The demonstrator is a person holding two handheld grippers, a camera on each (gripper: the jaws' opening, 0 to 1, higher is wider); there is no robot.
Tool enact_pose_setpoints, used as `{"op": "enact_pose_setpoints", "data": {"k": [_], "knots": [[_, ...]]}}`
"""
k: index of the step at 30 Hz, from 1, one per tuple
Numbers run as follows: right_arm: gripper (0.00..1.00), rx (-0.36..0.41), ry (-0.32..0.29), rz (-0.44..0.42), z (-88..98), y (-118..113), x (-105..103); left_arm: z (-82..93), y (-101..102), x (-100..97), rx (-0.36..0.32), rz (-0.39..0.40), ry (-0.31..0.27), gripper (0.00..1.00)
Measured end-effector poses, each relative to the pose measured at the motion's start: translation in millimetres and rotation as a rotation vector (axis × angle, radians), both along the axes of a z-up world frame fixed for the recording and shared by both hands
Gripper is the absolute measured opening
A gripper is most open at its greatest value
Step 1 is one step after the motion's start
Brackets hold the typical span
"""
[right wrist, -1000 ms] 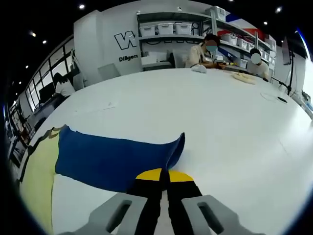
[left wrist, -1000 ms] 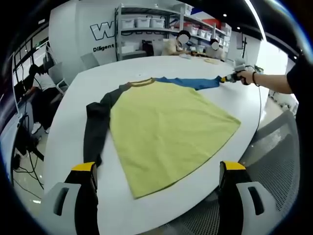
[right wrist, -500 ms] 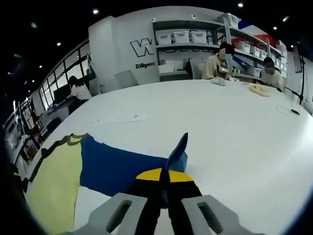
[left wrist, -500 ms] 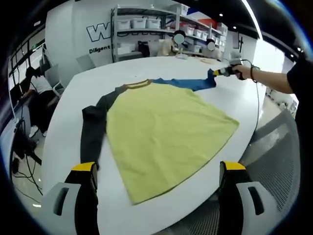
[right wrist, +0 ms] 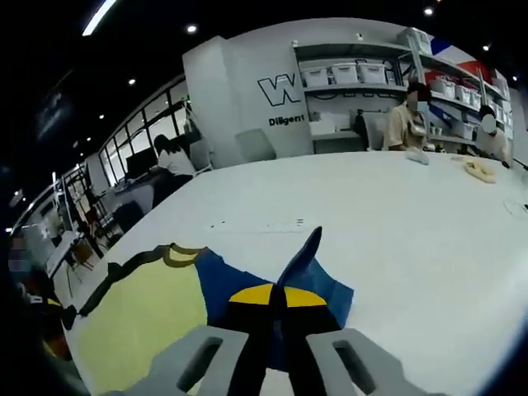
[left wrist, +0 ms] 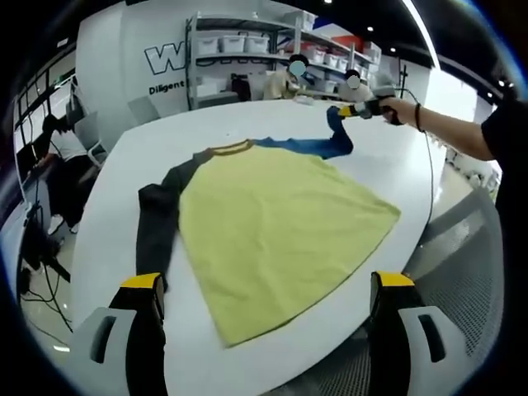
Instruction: Fold the garment on the visible template until the final outline fits inside the template.
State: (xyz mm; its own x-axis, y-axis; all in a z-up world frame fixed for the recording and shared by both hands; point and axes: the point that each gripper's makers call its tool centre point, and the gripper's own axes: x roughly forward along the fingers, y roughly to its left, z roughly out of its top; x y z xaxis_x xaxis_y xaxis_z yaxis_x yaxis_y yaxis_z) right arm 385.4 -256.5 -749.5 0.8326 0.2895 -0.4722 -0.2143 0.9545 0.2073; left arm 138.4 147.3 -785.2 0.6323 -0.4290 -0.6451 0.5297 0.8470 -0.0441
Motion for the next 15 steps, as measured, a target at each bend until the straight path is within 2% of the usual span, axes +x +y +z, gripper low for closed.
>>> {"op": "enact_pose_setpoints", "data": {"k": [1,7,15], "knots": [[0.0,-0.003,-0.012,0.019,4.4,12,4,-0.3,0,-1.4,0.0,0.0,0.002,0.99],[0.0,0.023,-0.019,0.062,12.1,42,12,1.6,0,-3.5,0.001,0.001,0.002,0.99],[0.0,0.052,-0.033,0.147,23.5,107,14,3.2,-4,-2.6,0.0,-0.011,-0.002,0.99]]}}
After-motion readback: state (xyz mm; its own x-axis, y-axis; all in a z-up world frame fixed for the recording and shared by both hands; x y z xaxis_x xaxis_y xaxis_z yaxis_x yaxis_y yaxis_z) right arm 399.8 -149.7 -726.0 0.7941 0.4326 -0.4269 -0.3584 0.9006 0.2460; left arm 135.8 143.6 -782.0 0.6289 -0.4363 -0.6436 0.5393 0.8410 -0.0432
